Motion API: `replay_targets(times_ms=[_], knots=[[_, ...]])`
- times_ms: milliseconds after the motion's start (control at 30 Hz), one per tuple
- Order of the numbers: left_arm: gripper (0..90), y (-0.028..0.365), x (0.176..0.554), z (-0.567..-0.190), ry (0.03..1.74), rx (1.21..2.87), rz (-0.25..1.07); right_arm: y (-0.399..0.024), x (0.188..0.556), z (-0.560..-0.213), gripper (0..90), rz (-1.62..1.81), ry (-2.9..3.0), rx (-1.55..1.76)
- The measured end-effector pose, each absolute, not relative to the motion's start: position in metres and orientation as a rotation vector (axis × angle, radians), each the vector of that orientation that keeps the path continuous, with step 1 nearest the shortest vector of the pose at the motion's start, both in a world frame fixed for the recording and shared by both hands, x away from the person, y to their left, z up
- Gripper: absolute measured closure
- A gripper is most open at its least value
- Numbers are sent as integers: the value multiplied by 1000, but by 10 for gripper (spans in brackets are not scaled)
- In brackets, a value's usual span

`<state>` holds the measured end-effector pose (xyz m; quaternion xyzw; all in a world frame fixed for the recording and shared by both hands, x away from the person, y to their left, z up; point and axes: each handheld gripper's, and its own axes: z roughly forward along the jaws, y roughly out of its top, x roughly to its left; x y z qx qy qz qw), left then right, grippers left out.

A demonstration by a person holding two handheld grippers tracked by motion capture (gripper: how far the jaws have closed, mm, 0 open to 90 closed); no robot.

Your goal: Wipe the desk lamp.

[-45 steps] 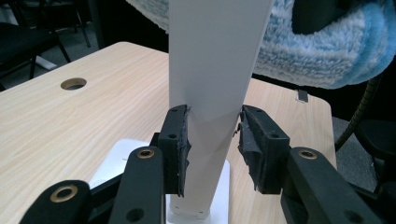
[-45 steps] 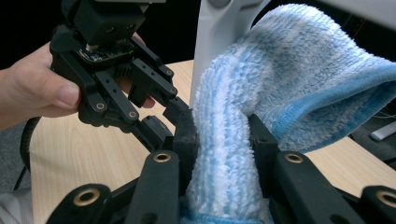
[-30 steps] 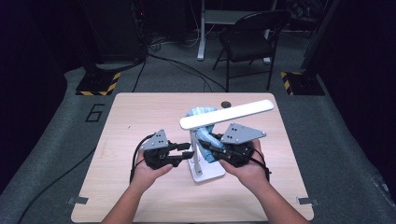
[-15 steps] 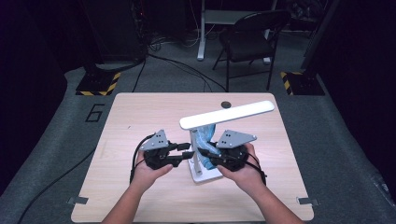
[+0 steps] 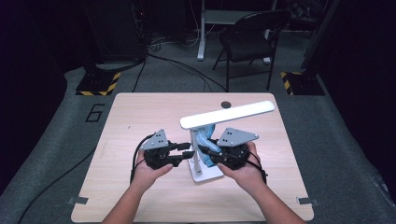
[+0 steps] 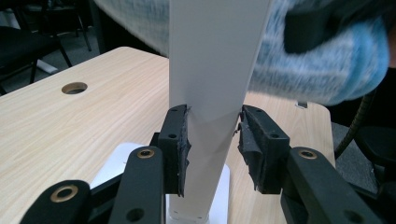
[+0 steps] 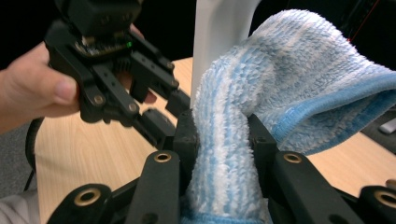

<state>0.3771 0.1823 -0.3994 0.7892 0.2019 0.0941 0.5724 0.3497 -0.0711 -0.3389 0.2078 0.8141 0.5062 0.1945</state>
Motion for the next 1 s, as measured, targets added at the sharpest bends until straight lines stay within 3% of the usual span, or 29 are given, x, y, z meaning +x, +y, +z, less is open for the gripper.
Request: replay_targets(times_ms=[267,467,600,800,900,1000], knots=[[616,182,378,-398,477,1856,227,-73,347,-317,714,1455,2225,541],[455,178,384,-400,490,1833,255,-78,344,-315,718,1480,2176,548],[424,171,387,-401,495,1838,264,-81,344,-316,720,1495,2157,558],[428,156,392,-400,488,1843,271,-83,343,-317,721,1516,2138,568],[506,152,391,-401,480,1860,288,-83,343,-318,721,1535,2124,571],[519,151,390,-401,473,1865,313,-85,344,-318,722,1545,2119,585]])
